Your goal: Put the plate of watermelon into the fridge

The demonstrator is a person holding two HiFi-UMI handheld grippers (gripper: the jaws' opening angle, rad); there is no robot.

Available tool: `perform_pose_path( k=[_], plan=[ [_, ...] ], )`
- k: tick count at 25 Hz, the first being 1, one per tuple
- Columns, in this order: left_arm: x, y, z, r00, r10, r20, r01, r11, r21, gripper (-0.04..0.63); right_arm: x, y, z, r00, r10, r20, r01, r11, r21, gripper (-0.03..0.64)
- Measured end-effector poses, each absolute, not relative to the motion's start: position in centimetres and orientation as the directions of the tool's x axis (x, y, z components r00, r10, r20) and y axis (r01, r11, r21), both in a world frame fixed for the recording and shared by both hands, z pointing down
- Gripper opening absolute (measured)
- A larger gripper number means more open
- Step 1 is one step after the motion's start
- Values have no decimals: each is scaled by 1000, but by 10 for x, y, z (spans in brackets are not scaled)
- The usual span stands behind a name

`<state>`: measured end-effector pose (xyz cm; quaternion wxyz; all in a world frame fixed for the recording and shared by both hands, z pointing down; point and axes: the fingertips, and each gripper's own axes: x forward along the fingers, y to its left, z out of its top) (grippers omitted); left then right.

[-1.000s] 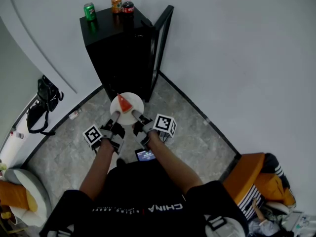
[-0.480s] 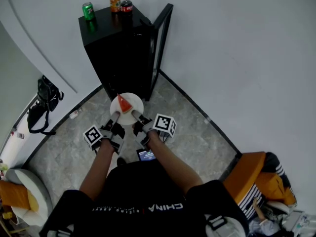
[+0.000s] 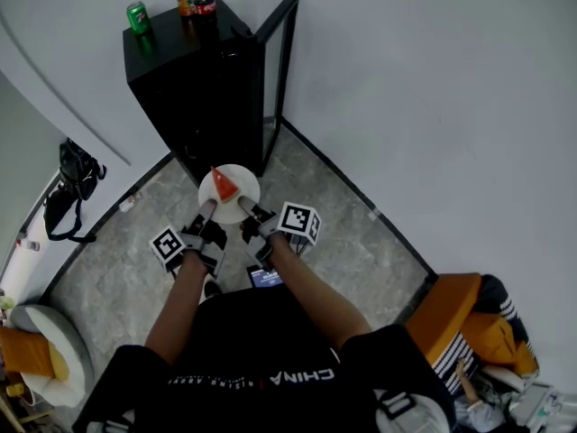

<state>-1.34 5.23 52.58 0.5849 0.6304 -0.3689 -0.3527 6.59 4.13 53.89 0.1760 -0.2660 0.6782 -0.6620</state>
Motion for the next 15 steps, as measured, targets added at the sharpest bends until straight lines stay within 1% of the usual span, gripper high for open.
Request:
perform_pose_path(
  k=[7,15],
  plan=[
    [-1,55,541,419,-908,27,-67,-2,998,37,78,39,556,-833,-541,116,-109,-46,-993,31],
    [-14,36,554,430,-902,45,-66,18,998,37,63,24,571,-826,-547,133,-103,-85,-991,31]
  ],
)
